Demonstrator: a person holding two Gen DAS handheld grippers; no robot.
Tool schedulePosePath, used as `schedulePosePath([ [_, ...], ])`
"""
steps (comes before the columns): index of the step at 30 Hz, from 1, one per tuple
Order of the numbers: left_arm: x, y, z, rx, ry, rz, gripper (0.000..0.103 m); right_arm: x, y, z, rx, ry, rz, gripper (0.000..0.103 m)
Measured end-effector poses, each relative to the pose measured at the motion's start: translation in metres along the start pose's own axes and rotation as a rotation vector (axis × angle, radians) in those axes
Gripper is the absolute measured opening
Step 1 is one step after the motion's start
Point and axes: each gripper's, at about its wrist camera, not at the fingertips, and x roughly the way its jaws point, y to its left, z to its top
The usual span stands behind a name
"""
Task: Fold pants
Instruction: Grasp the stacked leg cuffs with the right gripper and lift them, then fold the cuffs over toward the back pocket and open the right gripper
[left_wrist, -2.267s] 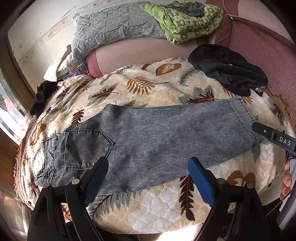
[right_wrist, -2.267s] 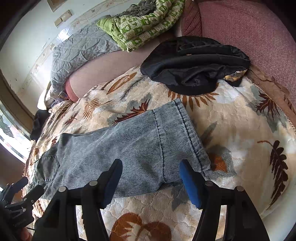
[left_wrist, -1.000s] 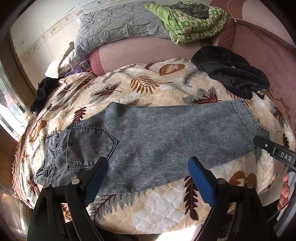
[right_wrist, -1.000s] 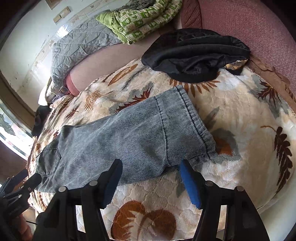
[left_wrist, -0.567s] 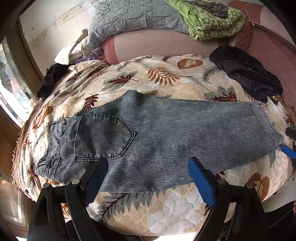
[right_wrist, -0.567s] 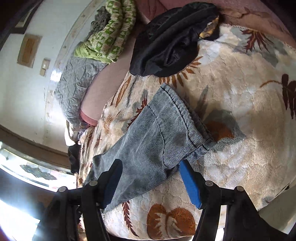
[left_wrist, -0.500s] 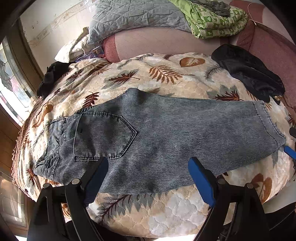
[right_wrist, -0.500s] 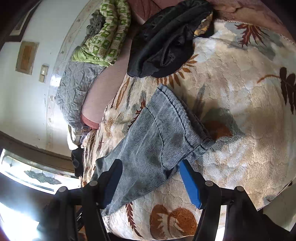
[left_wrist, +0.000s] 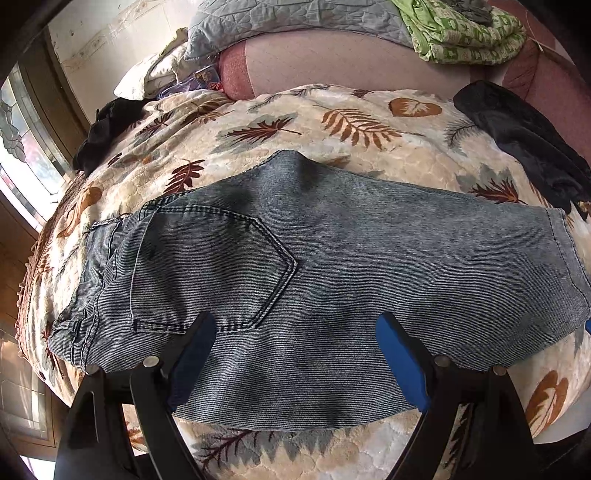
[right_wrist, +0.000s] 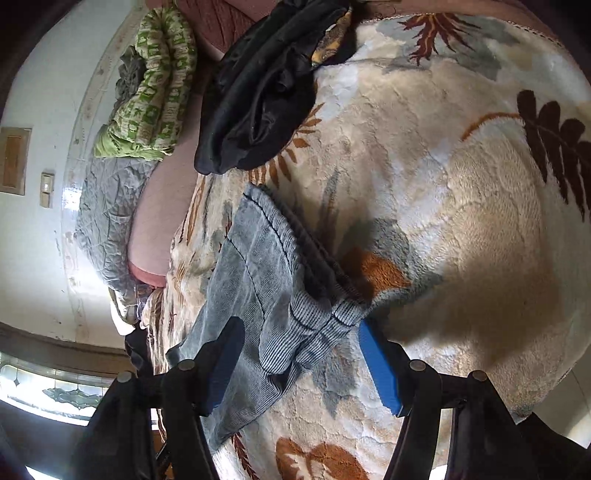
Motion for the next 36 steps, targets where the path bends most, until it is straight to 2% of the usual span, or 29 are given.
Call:
schedulePosePath([
  [6, 0.008, 0.008, 0.001, -0.018, 0.007, -0.014, 0.088, 0.007, 0.000, 0.004, 0.028, -0.037, 0.007, 0.068],
  [8, 0.011, 0.009, 0.001, -0.016, 0.010, -0.010, 0.088, 0.009, 0.002, 0.004, 0.020, -0.050, 0.000, 0.064],
  [9, 0.013, 0.009, 0.001, -0.015, 0.015, -0.008, 0.088, 0.009, 0.003, 0.003, 0.016, -0.060, -0.011, 0.052],
  [10, 0.015, 0.009, 0.002, -0.015, 0.019, -0.008, 0.088, 0.009, 0.002, 0.004, 0.012, -0.067, -0.030, 0.035],
  [12, 0.018, 0.010, 0.000, -0.020, 0.028, -0.012, 0.088, 0.010, -0.002, 0.004, 0.023, -0.068, -0.034, 0.034],
  [17, 0.019, 0.013, -0.002, -0.028, 0.037, -0.023, 0.088, 0.004, 0.012, 0.000, -0.057, -0.103, -0.025, 0.029],
  [21, 0.011, 0.019, 0.000, -0.042, 0.018, -0.026, 0.088, -0.003, 0.049, -0.013, -0.202, -0.156, 0.016, 0.029],
  [24, 0.003, 0.026, 0.000, -0.058, 0.007, -0.034, 0.088, 0.003, 0.084, -0.032, -0.319, -0.153, 0.039, 0.027],
  [30, -0.010, 0.040, -0.006, -0.072, -0.004, -0.044, 0.088, 0.038, 0.142, -0.079, -0.495, -0.046, 0.087, 0.027],
  [34, -0.015, 0.052, -0.011, -0.082, -0.010, -0.041, 0.088, 0.074, 0.166, -0.117, -0.576, 0.075, 0.111, 0.028],
  [36, -0.017, 0.059, -0.012, -0.093, -0.015, -0.033, 0.088, 0.096, 0.174, -0.139, -0.617, 0.175, 0.105, 0.031],
])
